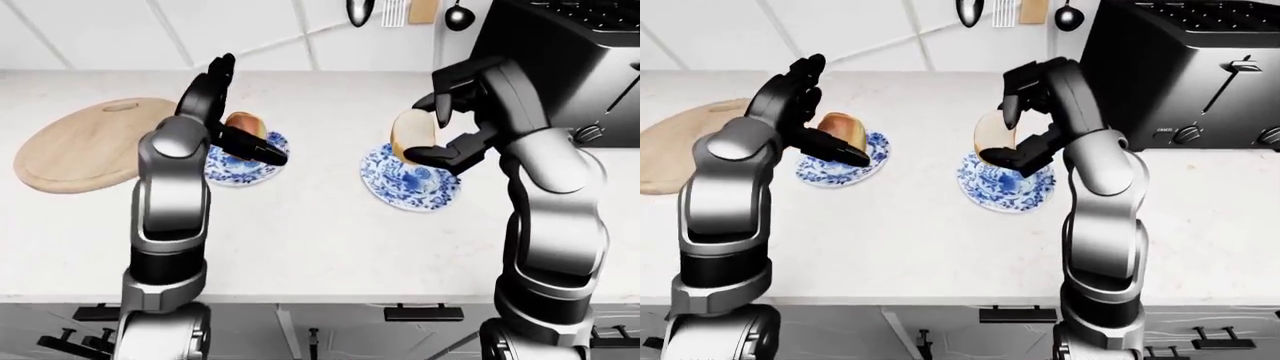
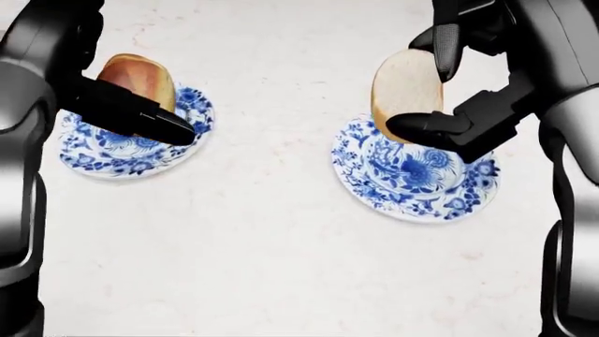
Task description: Place all breads on the cutting board.
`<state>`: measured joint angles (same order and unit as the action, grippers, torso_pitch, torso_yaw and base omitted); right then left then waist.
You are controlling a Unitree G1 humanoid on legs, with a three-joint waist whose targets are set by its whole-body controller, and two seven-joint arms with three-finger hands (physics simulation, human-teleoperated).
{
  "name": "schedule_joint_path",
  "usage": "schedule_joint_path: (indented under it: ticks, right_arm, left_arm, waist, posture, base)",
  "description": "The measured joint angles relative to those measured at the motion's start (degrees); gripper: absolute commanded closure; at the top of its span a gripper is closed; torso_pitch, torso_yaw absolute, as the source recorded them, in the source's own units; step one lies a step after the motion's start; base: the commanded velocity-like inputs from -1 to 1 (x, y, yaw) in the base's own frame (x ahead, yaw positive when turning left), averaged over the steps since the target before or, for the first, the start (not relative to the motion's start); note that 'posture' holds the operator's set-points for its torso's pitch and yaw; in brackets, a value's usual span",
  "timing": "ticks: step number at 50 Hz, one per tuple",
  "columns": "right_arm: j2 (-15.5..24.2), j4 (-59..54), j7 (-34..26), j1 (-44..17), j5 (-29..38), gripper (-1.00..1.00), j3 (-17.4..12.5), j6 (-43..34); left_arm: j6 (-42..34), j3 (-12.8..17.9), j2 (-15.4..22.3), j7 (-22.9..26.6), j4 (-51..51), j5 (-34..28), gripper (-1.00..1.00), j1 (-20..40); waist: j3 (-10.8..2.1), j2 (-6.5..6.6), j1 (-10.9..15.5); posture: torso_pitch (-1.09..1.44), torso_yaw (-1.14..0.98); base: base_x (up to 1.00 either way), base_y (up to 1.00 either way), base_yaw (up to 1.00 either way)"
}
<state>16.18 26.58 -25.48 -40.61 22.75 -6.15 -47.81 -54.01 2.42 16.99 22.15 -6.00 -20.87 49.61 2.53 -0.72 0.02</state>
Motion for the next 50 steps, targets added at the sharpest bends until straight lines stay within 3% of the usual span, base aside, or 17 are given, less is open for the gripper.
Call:
schedule_joint_path:
  ticks: [14,34,41,50]
  right_arm:
    - [-0.16,-0.45,0.38,0.51,0.01,1.0,0.03,0.55]
    - [-0.06,-1.4,1.42,1.19,-0.99,1.0,-0.24,1.51]
    - [-0.28,-1.91,1.75,2.14,-1.25,1.0,-0.47,2.3]
    - [-0.5,-2.3,2.35,3.24,-1.64,1.0,-0.64,3.44]
  left_arm:
    - [6.48,1.24,-1.07,2.75,8.57,-7.89,-1.0,0.76]
    - [11.38,1.66,-1.49,-1.51,20.87,-5.07,-1.0,3.63]
    - [13.2,1.63,-1.42,-2.53,23.29,-5.08,-0.47,3.64]
    - [15.78,1.77,-1.09,-4.17,25.34,-6.12,-0.08,3.86]
  waist:
    - [-0.31,-0.15,0.09]
    - [-0.48,-0.19,0.04]
    - [-0.64,-0.16,0.05]
    - [-0.93,-0.05,0.12]
  posture:
    - [0.0,0.0]
    - [0.0,0.0]
    - [0.0,0.0]
    - [0.0,0.0]
  base:
    - [0.0,0.0,0.0]
    - [0.0,0.0,0.0]
    - [0.0,0.0,0.0]
    - [0.0,0.0,0.0]
